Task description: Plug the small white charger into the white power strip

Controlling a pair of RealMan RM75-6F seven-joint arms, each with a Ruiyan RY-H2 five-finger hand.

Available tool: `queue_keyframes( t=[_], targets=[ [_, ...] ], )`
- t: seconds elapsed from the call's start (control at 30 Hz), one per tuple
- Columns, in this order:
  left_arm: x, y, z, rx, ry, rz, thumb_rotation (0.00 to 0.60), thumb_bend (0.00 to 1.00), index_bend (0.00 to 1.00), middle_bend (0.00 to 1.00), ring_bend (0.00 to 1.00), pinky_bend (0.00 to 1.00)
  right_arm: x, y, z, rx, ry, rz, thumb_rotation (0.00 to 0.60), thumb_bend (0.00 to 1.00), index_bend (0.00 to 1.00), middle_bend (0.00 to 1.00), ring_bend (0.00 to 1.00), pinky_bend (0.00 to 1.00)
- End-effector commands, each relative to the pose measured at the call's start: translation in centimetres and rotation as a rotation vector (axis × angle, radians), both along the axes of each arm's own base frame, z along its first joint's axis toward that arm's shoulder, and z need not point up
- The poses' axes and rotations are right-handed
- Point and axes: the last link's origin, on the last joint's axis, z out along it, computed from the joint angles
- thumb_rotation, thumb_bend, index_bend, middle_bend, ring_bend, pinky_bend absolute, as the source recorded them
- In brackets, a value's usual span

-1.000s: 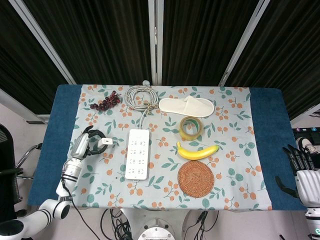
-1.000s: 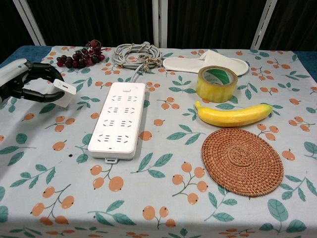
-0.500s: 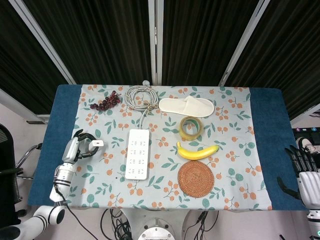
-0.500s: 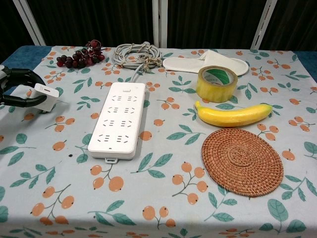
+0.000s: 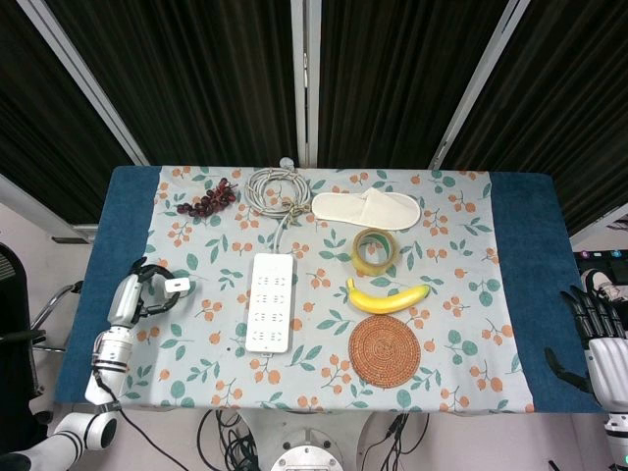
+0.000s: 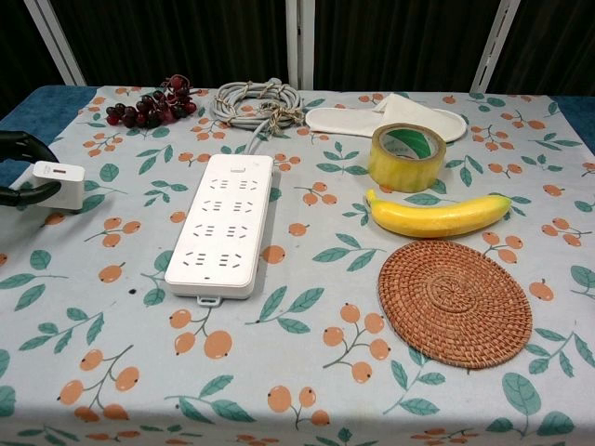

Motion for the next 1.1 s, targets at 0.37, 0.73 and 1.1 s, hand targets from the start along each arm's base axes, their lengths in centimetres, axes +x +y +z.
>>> queue_keyframes(
  t=[0.37,0.73,1.1],
  targets=[
    [-1.8,-1.0,1.2,0.002,0.135,0.010,0.600,0.35,0.46,0.43,0.25,0.06,-0.2,0.0,0.0,0.002,-0.004,-0.005,0.600,0.27,0.00,0.00,0.00,0.00],
    [-2.1,-1.3,2.2,-0.023,0.218,-0.013,0.600,0.35,0.39,0.40,0.24,0.06,-0.3,-0.1,0.0,0.007,-0.005,-0.005,0.600,0.27,0.00,0.00,0.00,0.00],
    [-0.8,-0.8,2.4,-0.060,0.335,-0.059,0.600,0.35,0.34,0.37,0.23,0.06,-0.4,0.0,0.0,0.004,-0.005,-0.013,0.600,0.27,0.00,0.00,0.00,0.00]
  ],
)
